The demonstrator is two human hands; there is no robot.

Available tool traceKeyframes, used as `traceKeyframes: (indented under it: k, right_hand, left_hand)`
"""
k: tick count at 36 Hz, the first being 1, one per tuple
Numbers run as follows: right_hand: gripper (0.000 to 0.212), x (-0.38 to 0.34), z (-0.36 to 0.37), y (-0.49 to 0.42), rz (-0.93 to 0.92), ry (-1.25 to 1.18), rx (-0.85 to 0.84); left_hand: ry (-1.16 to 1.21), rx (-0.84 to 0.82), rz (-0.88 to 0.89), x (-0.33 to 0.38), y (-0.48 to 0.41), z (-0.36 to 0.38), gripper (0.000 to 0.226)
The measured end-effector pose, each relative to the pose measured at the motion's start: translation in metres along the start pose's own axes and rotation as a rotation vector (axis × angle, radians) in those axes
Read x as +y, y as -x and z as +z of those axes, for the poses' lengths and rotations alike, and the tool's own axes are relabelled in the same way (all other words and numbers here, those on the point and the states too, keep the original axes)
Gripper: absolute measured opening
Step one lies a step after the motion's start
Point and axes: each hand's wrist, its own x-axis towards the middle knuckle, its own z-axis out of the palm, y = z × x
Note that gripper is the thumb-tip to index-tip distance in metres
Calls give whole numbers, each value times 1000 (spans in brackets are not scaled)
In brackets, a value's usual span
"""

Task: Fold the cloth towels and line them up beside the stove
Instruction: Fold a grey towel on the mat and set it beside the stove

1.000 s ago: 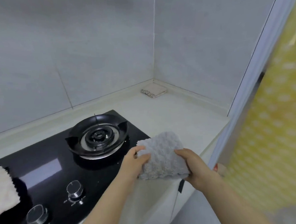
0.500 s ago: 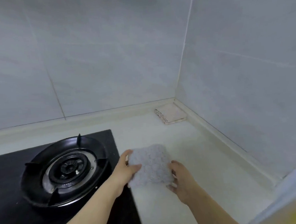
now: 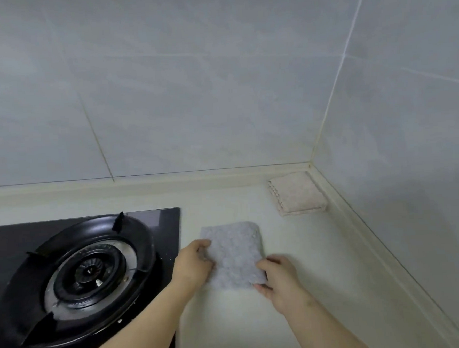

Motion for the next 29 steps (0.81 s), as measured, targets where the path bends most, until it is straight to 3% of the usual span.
traceKeyframes:
  k: [7, 11, 15, 29]
  right_hand:
    - [6, -27, 16, -55, -16, -112, -3]
    - [24, -41, 31, -84, -17, -117, -8]
    - [6, -59, 46, -104, -22, -158, -54]
    - [9, -73, 61, -123, -3, -189, -82]
  left_hand:
    - [41, 107, -21, 21, -58, 12, 39]
    - [54, 135, -29, 32, -89, 11, 39]
    - [-25, 165, -8, 36, -119, 4, 40]
    - [-2, 191, 20, 36, -156, 0, 34]
